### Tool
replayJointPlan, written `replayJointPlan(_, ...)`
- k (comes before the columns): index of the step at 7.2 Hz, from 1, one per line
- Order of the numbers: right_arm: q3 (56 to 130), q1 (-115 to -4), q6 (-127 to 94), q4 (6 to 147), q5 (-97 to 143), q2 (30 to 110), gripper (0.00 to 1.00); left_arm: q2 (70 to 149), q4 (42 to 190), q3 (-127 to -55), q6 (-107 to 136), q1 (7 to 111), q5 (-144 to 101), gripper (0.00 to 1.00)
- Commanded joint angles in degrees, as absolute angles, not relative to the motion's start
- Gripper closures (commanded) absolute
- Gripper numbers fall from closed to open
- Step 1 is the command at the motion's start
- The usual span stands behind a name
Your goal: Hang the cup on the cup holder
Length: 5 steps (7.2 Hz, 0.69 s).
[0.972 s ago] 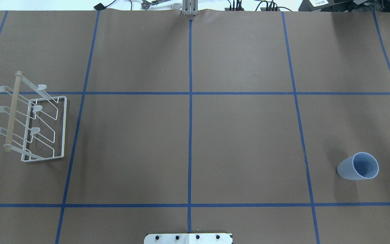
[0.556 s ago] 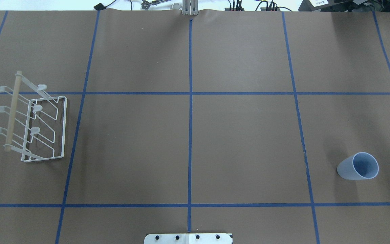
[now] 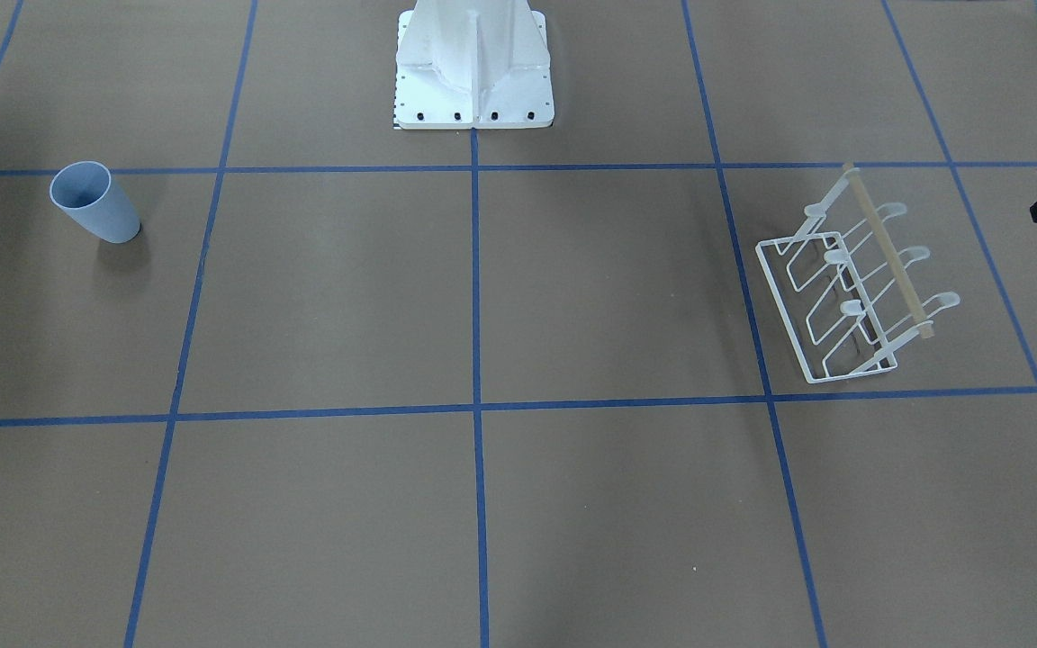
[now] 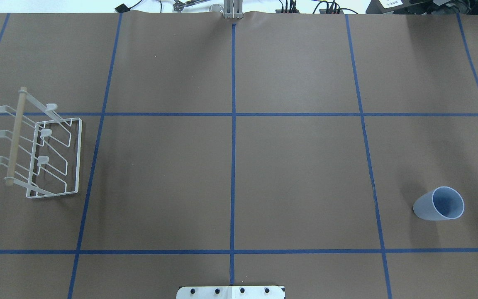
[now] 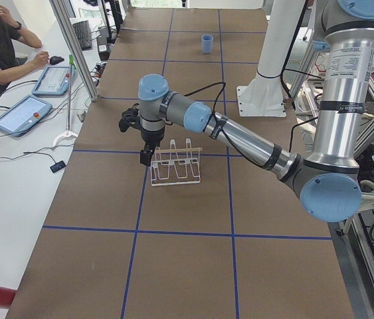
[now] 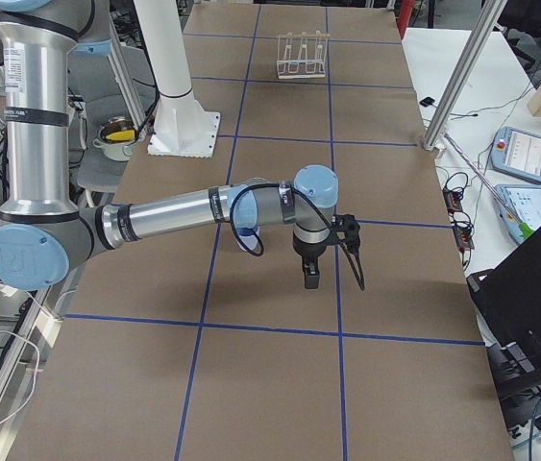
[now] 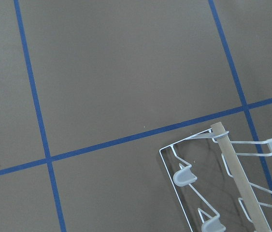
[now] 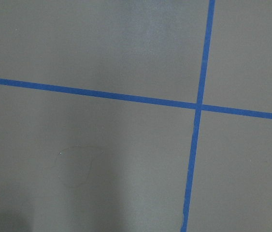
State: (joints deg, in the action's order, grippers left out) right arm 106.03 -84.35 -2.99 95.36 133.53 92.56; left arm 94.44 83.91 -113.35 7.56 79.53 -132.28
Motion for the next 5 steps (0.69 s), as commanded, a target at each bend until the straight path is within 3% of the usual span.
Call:
replayJointPlan(1, 106.08, -84.2, -3.08, 95.36, 137.25, 92.72, 0.0, 94.31, 83.94, -113.29, 7.56, 79.45, -132.28, 0.01)
replayJointPlan(5, 115.21, -71.5, -21.44, 95.45, 136.94, 94.22, 0.0, 93.34, 83.94, -113.99, 7.56, 79.28, -132.45, 0.01)
